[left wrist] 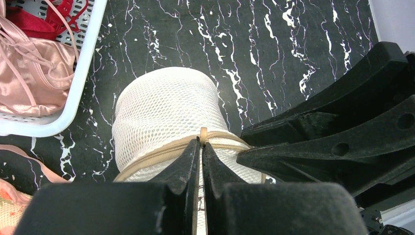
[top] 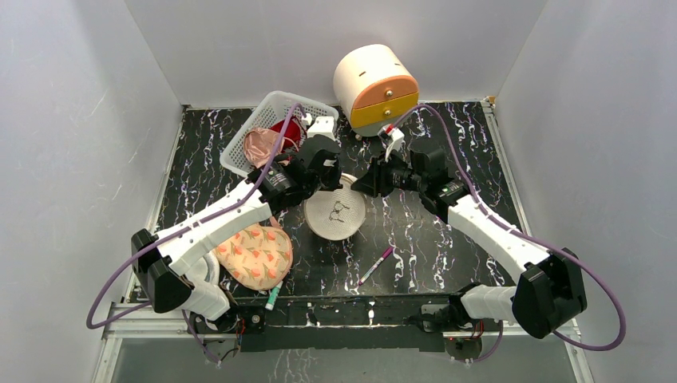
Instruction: Unzip the laundry bag and remove the bra
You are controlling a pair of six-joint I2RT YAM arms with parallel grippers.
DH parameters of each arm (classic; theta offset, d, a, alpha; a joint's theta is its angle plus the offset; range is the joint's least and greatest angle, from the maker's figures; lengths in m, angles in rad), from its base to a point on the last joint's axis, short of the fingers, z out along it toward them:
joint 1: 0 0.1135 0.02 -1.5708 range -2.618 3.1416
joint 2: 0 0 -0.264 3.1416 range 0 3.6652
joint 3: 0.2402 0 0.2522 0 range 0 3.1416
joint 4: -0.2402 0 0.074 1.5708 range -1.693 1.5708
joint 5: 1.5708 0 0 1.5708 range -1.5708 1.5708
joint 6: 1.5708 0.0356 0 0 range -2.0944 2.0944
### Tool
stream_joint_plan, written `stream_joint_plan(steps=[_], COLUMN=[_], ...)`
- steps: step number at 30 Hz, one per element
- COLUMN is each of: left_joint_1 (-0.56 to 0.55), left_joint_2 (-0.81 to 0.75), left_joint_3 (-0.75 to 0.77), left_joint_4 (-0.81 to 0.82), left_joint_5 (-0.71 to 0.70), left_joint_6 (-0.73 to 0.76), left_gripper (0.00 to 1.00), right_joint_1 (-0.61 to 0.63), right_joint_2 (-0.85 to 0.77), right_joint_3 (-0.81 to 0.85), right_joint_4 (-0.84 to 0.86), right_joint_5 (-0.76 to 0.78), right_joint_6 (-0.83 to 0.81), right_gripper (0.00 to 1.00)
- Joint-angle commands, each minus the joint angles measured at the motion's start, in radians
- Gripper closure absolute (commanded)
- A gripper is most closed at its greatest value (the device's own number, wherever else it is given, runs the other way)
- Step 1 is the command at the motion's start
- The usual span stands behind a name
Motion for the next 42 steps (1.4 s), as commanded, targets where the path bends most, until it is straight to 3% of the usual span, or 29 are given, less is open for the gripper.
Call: stream_joint_plan(steps=[1,7,18,28,35,37,39,42], left_joint_1=[0.004,0.003,0.004,0.022,0.027,0.027,0.027,0.028], left_joint_2=[0.002,0.005,-0.026,-0.059,-0.059,-0.057,-0.056,-0.049], left_joint_3=[0.043,0.047,0.027,0.003,-0.003,-0.004,-0.006,-0.006], left_joint_4=[0.017,0.02,0.011,0.004,0.012,0.019,0.032,0.044], left_joint_5=[0.017,0.018,-0.042,-0.076,-0.057,-0.039,-0.014,0.013], left_joint_6=[0.01,0.014,-0.003,-0.023,-0.025,-0.02,-0.008,-0.003], left_gripper=[1.0,1.0,1.0,1.0,1.0,1.0,1.0,1.0], right_joint_1=[0.007,0.015,0.014,0.013,0.013,0.013,0.013,0.012], right_joint_2=[-0.008,-0.003,-0.054,-0.189,-0.226,-0.226,-0.217,-0.19], right_joint_3=[0.0,-0.019,-0.083,-0.213,-0.225,-0.21,-0.18,-0.127], right_joint_4=[0.113,0.137,0.158,0.159,0.124,0.119,0.098,0.076], right_joint_5=[-0.049,-0.029,0.165,0.423,0.413,0.37,0.328,0.27], right_joint_6=[0.027,0.041,0.094,0.207,0.167,0.124,0.079,0.03], right_gripper=[0.77,0.74,1.0,1.0,1.0,0.91,0.75,0.61])
